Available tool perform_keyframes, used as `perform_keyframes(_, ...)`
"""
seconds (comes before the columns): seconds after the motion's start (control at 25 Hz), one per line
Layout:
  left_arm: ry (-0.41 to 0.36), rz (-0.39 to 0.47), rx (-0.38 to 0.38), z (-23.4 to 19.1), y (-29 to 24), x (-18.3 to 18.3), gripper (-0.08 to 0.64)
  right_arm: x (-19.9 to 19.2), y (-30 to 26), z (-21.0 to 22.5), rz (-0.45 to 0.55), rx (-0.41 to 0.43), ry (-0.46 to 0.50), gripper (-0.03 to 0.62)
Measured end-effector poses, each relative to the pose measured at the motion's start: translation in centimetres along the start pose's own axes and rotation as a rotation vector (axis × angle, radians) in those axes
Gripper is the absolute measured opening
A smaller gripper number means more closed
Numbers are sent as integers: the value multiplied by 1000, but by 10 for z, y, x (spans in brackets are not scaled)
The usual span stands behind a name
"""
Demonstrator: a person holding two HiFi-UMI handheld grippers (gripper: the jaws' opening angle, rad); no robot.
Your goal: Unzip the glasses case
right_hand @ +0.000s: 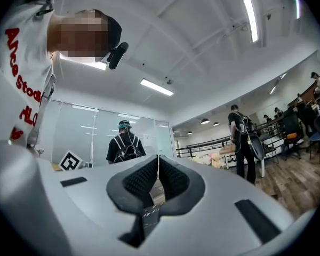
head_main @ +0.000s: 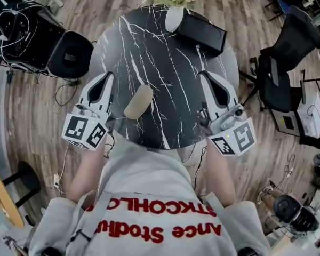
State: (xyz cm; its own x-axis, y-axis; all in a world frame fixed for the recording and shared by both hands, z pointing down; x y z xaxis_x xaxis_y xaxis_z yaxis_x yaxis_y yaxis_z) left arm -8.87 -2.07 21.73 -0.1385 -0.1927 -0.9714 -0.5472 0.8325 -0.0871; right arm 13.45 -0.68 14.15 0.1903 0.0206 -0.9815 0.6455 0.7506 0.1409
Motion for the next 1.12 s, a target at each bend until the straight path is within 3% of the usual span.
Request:
perform_keyframes(0.2, 8, -82, -1, -2, -20, -35, 6, -41, -14, 22, -75, 57, -29, 17)
perform_keyframes(0.56, -38, -278, -163, -11, -63, -116, 6, -159, -25, 16, -378, 241, 28, 18)
perform_keyframes(0.72, -44, -367, -265, -11, -66, -150, 6, -230, -25, -2, -583, 385, 124, 18)
perform_keyframes(0.92, -82, -542, -432, 5, -59, -206, 6, -314, -14, -28, -772, 623, 250, 22)
perform_keyframes(0.96, -96, -578, -458, 8, -58, -216, 6, -329, -12, -31, -809, 670, 273, 37)
perform_keyframes(1.04, -118, -642, -501, 12, -54, -232, 6, -353, -6, -34, -888, 753, 317, 126)
perform_keyframes(1.12, -139, -694, -543, 17, -50, -242, 6, -369, -1, -34, -951, 822, 372, 155)
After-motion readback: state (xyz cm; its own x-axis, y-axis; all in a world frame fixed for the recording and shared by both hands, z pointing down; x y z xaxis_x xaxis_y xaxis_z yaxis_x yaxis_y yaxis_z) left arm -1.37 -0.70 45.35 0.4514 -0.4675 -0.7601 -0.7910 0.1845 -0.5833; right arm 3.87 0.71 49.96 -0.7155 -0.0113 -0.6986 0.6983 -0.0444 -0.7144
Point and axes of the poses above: the fingertips, and each gripper's own axes: y backward along the fingers, z to its right, x out of its top, the point moved 1 cm from there along y, backward along the fingers, and after that the axes turned 3 degrees about -x, right-handed, at the moved point
